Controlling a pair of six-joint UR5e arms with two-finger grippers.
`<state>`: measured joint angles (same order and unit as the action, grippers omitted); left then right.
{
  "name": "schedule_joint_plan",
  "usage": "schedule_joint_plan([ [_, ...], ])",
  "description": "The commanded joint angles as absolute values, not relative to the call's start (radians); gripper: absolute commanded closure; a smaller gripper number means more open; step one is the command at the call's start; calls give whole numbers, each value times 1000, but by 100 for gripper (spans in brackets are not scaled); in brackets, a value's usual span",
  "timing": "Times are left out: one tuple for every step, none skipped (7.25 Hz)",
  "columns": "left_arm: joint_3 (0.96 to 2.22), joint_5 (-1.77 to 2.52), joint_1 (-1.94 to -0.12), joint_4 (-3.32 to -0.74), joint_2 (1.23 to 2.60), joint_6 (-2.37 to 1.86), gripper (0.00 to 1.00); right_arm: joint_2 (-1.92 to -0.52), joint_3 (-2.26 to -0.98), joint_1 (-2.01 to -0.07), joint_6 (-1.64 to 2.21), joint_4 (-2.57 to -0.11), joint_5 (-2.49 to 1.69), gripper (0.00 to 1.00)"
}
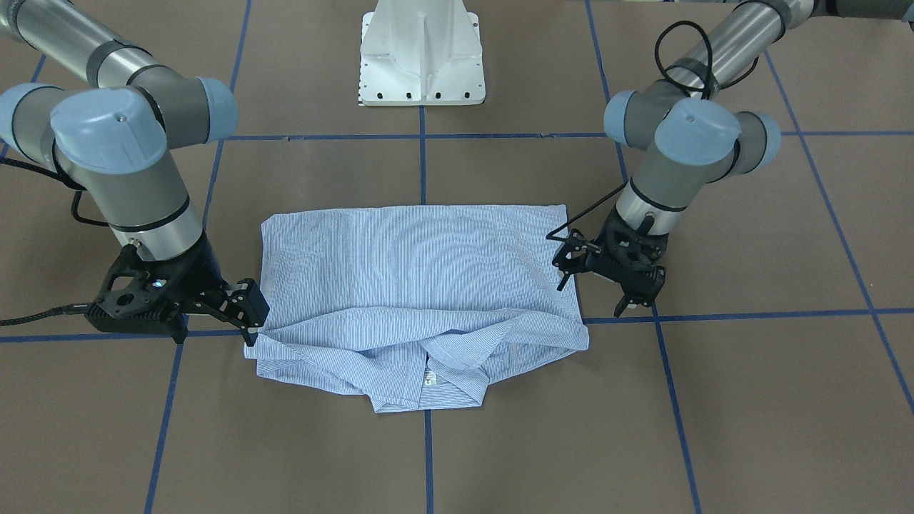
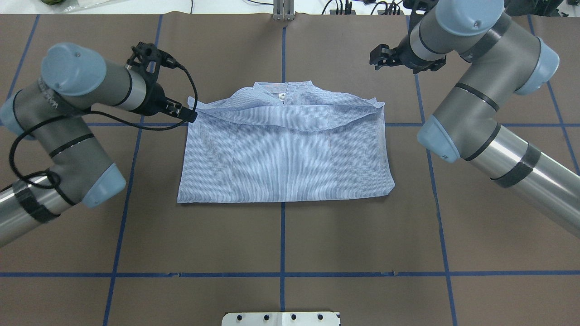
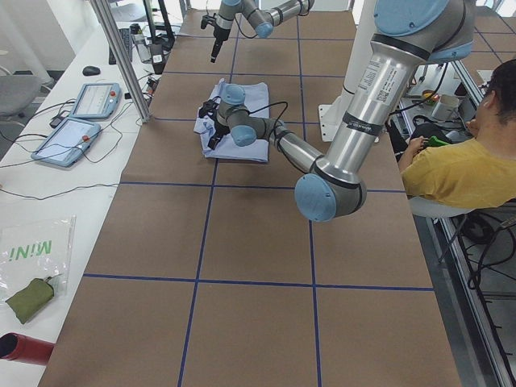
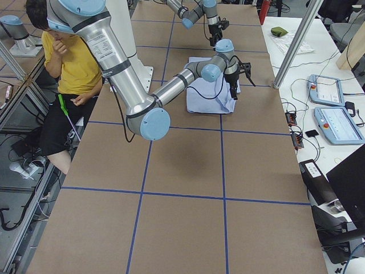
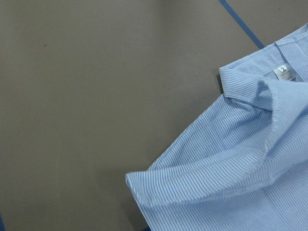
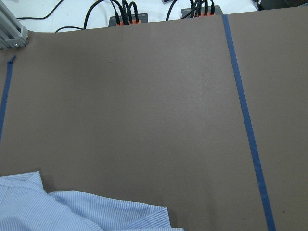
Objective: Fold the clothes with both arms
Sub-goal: 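Lower the left gripper to the shirt's near edge while the right gripper rises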
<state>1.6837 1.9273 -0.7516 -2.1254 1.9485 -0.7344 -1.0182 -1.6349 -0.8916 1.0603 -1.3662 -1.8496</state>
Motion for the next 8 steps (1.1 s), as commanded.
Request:
schedule_joint_plan([
  [1735,1884,-654,-2230,1853,-869,0,-1025,-1640,-891,1061,-1365,-1845,1],
  [1733,1832,-596,-2299,1815,-932,0,-1025,-1641,-890,1062,-1364,-1847,1],
  [1735,1816,-566,-2325,1796,-965,1,-1025,-1641,-888,1063,-1364,-1845,1],
  [1735,1774,-533,-2327,1793,-1000,10,-1025,-1641,-888,1065,-1362,-1845,1],
  [1735,1764,-513,-2327,1793,-1005,20,-1026,-1641,-887,1065,-1362,-1841,1],
  [1735,1763,-502,-2327,1792,-1005,34,-1026,-1641,-885,1065,-1361,-1839,1],
  [1735,1760,-494,-2327,1778,-1005,37,-1028,-1643,-885,1066,-1361,-1839,1],
  [1735,1749,-492,-2327,1764,-1005,37,-1028,-1644,-885,1072,-1361,-1839,1],
])
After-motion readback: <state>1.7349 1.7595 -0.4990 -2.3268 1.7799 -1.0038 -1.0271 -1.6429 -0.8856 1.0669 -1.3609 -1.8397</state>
